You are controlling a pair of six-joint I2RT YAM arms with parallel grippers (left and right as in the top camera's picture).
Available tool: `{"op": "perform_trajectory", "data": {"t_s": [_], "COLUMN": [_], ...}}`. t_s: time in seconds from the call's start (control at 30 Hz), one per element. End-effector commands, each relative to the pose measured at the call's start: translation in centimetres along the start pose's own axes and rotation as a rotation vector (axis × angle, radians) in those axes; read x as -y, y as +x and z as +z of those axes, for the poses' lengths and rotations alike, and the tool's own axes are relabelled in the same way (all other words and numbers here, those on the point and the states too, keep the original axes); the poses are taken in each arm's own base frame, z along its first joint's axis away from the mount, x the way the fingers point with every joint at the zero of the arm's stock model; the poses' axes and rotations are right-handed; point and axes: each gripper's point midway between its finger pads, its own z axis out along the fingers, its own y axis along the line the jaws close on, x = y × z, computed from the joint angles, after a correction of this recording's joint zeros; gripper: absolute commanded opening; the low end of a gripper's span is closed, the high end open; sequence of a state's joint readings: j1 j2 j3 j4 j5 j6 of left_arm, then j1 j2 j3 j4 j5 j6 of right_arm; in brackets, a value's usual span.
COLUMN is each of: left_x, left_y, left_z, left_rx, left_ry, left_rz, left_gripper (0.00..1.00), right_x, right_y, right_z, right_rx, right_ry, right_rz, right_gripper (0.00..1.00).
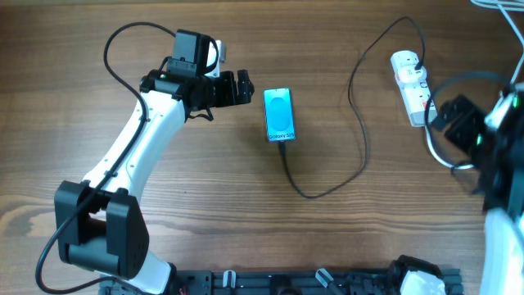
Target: Plug charger to phone and switch on socket
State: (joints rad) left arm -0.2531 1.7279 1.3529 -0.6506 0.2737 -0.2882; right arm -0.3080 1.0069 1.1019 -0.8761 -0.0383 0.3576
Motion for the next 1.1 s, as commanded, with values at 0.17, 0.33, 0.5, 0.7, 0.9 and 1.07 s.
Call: {"op": "perform_trajectory", "data": {"t_s": [0.17, 0.33, 0.5, 0.7, 0.9, 1.07], "left_x": [-0.3, -0.3, -0.3, -0.3, -0.3, -0.3], "left_y": [-0.1, -0.1, -0.1, -0.1, -0.1, -0.1], "left_z": [0.2, 0.2, 0.2, 0.2, 0.2, 0.2], "left_rx": [0.002, 0.002, 0.002, 0.002, 0.002, 0.002], "left_ry": [-0.011, -0.011, -0.011, -0.011, -0.011, -0.011], "left_rz": [0.021, 0.021, 0.021, 0.021, 0.021, 0.021], "left_gripper": [1.00, 1.00, 1.00, 1.00, 1.00, 1.00], "right_x": [0.0, 0.1, 0.4, -2.0, -4.4, -3.7], "right_y": [1.4, 1.6, 2.1, 3.0, 3.3, 4.7], "right_z": [-4.5, -3.7, -1.6, -1.5, -3.4, -4.7], "right_rx": [0.119, 0.094, 0.023, 0.003, 0.160, 0.336], "right_ry": [-0.079, -0.066, -0.026, -0.072, -0.162, -0.257], "right_rz": [0.191, 0.192, 0.189, 0.108, -0.070, -0.134], "right_gripper": [1.00, 1.00, 1.00, 1.00, 1.00, 1.00]}}
